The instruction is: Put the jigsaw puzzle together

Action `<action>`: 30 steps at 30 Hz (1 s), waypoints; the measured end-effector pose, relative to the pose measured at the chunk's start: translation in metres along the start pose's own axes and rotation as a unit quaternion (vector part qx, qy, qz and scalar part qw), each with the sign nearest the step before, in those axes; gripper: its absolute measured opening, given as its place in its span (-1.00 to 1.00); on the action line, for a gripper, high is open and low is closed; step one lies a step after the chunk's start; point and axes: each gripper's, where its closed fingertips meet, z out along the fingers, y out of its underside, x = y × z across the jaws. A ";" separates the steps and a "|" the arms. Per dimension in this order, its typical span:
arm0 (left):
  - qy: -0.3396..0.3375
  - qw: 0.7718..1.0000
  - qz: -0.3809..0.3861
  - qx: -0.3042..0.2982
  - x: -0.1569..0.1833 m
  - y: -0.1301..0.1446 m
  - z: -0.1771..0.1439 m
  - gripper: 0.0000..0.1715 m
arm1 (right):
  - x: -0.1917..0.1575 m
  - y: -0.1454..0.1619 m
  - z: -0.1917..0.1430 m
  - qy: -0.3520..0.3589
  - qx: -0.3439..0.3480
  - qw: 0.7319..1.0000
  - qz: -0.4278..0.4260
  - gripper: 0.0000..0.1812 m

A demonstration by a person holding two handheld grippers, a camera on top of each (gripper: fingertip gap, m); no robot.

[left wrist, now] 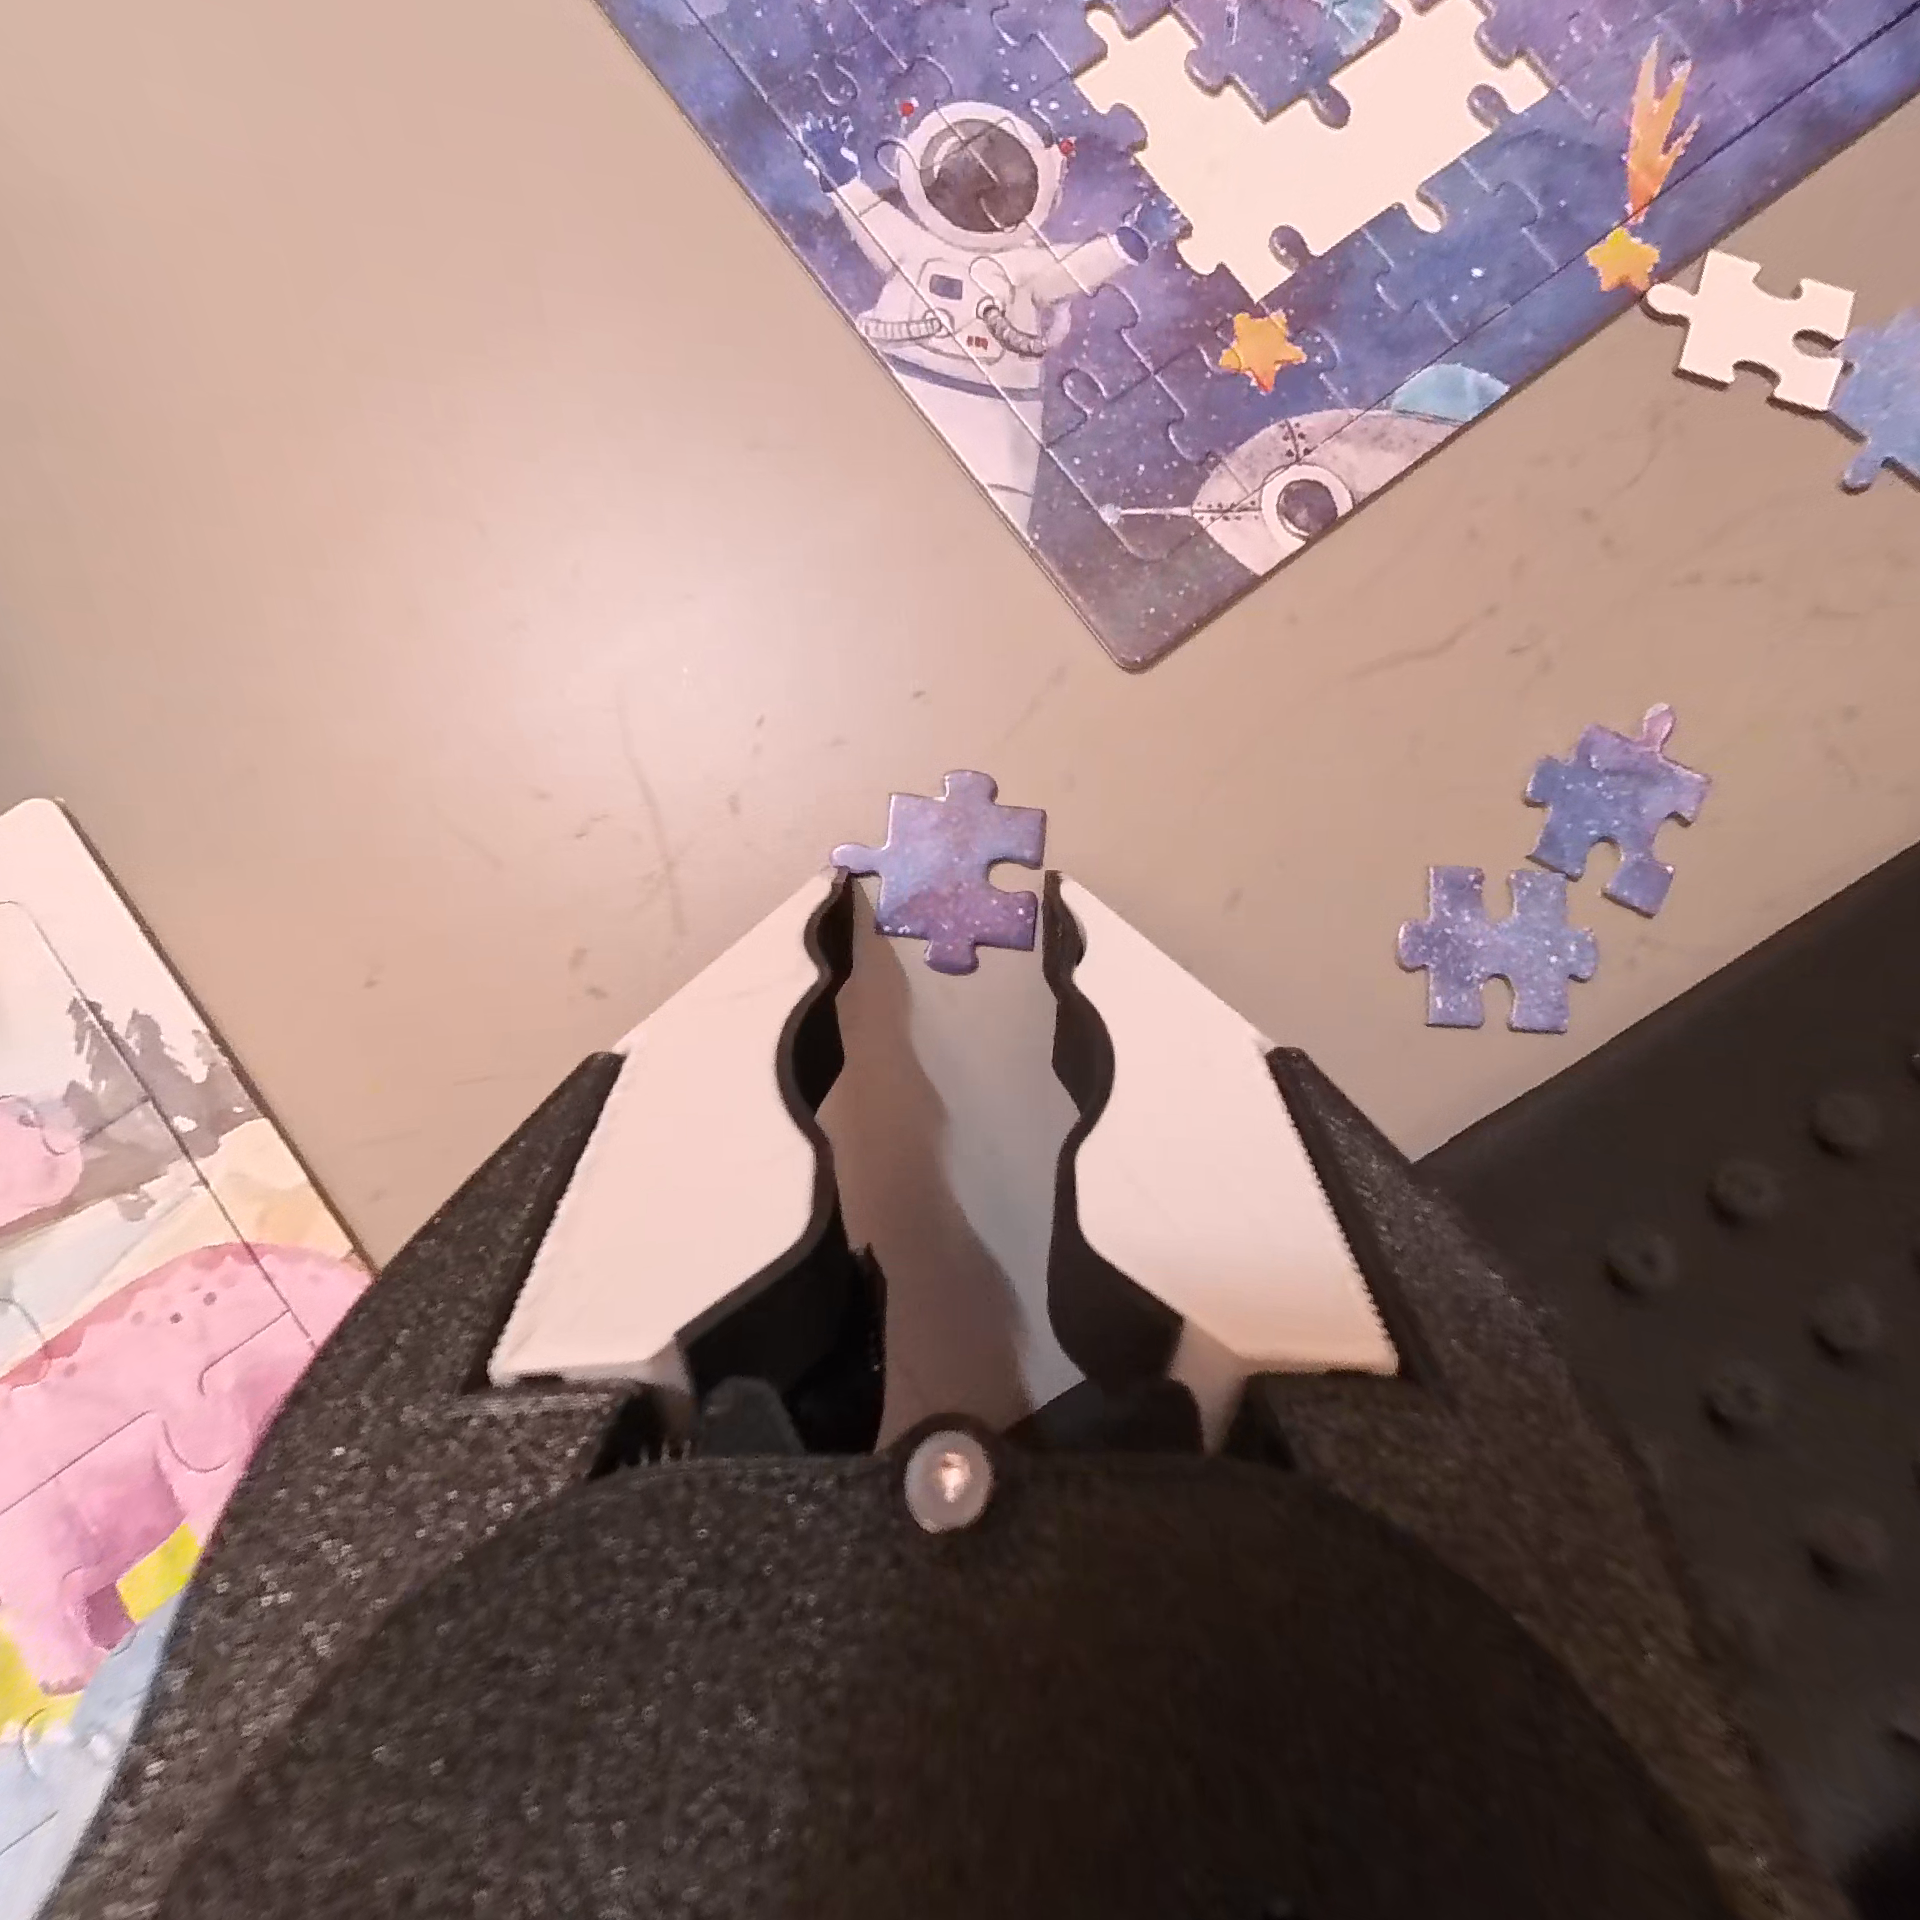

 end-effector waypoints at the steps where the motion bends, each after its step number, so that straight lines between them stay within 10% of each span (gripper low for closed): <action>1: -0.001 1.000 0.000 -0.001 0.000 0.000 0.000 -0.58 | -0.001 -0.001 0.000 0.000 0.002 1.000 -0.003 -0.70; 22: 0.110 0.978 0.156 0.083 0.092 -0.075 0.007 -0.66 | 0.046 0.003 -0.027 0.059 0.034 0.996 0.053 -0.75; 27: 0.162 0.951 0.232 0.127 0.133 -0.129 0.022 -0.65 | -0.060 -0.019 -0.025 -0.258 0.052 0.957 0.119 -0.75; 30: 0.194 0.929 0.275 0.154 0.162 -0.155 0.018 -0.65 | -0.086 -0.029 -0.031 -0.320 0.059 0.939 0.113 -0.75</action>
